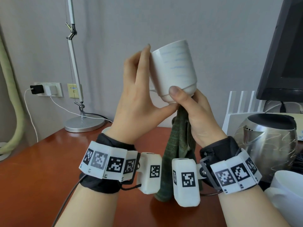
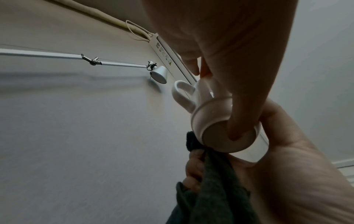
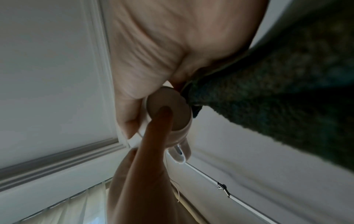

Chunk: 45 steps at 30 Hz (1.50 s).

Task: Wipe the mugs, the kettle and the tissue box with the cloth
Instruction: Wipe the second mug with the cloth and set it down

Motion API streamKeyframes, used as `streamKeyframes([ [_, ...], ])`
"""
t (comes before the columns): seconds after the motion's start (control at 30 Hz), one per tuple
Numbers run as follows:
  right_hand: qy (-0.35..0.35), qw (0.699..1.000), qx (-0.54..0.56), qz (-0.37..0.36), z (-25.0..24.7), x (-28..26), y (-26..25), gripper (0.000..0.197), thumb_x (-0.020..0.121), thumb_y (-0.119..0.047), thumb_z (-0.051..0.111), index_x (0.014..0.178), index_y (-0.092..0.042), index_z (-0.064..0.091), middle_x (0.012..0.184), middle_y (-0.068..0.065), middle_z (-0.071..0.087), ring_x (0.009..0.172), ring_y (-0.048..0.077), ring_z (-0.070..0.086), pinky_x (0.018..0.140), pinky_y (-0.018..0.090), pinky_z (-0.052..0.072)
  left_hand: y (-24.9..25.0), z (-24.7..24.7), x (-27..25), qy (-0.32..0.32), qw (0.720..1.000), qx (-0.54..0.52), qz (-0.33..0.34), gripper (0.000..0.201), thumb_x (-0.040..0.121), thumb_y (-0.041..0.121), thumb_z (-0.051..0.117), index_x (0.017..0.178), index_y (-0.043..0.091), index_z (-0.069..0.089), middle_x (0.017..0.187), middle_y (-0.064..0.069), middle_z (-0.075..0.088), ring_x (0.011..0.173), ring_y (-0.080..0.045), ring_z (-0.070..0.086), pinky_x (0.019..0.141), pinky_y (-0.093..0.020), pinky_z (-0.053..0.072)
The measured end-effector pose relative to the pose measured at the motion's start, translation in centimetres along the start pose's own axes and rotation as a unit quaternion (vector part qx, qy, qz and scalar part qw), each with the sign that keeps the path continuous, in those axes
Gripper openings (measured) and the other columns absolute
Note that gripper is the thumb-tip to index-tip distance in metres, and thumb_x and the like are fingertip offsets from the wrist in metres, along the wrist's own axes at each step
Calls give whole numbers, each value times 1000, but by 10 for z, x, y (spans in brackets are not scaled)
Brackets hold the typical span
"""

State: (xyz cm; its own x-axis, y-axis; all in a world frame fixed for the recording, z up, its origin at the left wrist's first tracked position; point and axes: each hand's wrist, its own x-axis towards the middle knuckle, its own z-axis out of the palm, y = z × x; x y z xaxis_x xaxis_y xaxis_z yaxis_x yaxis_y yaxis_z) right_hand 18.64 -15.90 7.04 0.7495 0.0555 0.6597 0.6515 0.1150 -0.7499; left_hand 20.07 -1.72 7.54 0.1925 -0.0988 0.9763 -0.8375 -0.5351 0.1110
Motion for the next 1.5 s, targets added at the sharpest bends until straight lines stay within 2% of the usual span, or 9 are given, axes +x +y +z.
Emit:
streamKeyframes([
  [0.07, -22, 1000, 3, 8, -2, 0, 1, 32, 73, -37, 73, 97, -20, 63, 71, -16, 67, 66, -3, 61, 56, 13, 45, 1, 0, 0, 6, 1000, 0, 5, 95, 74, 29, 83, 141, -14, 32, 129, -10, 31, 126, -20, 38, 106, -19, 35],
  [0.2, -75, 996, -30, 28, -9, 1, 4, 76, 47, -77, 74, 101, -25, 64, 78, -18, 67, 74, -2, 61, 66, 21, 47, -4, -6, 2, 7, 1000, 4, 21, 86, 67, 25, 86, 131, -14, 43, 123, -10, 36, 116, -14, 40, 102, -22, 39],
  [0.27, -46, 998, -30, 15, -17, 4, 6, 68, 51, -82, 69, 97, -31, 69, 79, -19, 65, 77, 2, 58, 74, 33, 44, -10, -13, 3, -7, 1000, 8, 23, 85, 64, 21, 87, 130, -13, 44, 121, -8, 36, 114, -10, 39, 101, -21, 38],
  [0.4, 76, 984, -105, -125, -25, 8, 6, 19, 89, -34, 59, 106, -34, 67, 87, -16, 48, 86, 6, 50, 82, 32, 43, -21, -21, 2, -38, 999, 21, 14, 85, 64, 20, 86, 132, -8, 45, 122, -8, 37, 115, -12, 39, 100, -21, 40],
  [0.5, 30, 923, -248, -292, -20, 10, 9, 30, 97, -2, 44, 117, -17, 58, 101, -8, 41, 95, -4, 46, 88, 14, 36, -26, -22, 1, -49, 999, 20, 6, 86, 62, 22, 85, 132, -7, 45, 121, -6, 37, 114, -16, 42, 98, -23, 42],
  [0.67, -13, 847, -360, -390, -13, 16, 12, 34, 92, 6, 46, 111, -17, 62, 109, 5, 41, 97, 25, 47, 85, 29, 37, -30, -25, 1, -48, 999, 21, 2, 88, 59, 26, 86, 130, -7, 47, 116, -5, 38, 107, -13, 42, 94, -18, 41],
  [0.93, -23, 802, -455, -388, 5, 7, 13, 36, 85, 3, 45, 100, -10, 75, 105, 20, 55, 89, 32, 46, 71, 42, 40, -31, -32, 0, -59, 997, -26, -33, 90, 54, 33, 86, 128, -3, 49, 112, -2, 36, 107, -25, 50, 92, -32, 52],
  [1.13, 27, 815, -479, -326, -15, 12, 16, 47, 81, 1, 34, 112, -6, 68, 109, 25, 47, 98, 31, 43, 82, 42, 39, -33, -38, 0, -49, 997, -33, -43, 91, 54, 23, 88, 131, -1, 48, 114, -3, 36, 111, -20, 47, 94, -32, 51],
  [1.5, -7, 813, -459, -359, 4, 7, 13, 42, 86, -5, 35, 109, -8, 70, 108, 17, 50, 93, 32, 46, 73, 46, 44, -31, -35, 0, -69, 997, -8, -37, 90, 54, 31, 89, 128, 0, 48, 112, -5, 37, 107, -27, 49, 89, -41, 51],
])
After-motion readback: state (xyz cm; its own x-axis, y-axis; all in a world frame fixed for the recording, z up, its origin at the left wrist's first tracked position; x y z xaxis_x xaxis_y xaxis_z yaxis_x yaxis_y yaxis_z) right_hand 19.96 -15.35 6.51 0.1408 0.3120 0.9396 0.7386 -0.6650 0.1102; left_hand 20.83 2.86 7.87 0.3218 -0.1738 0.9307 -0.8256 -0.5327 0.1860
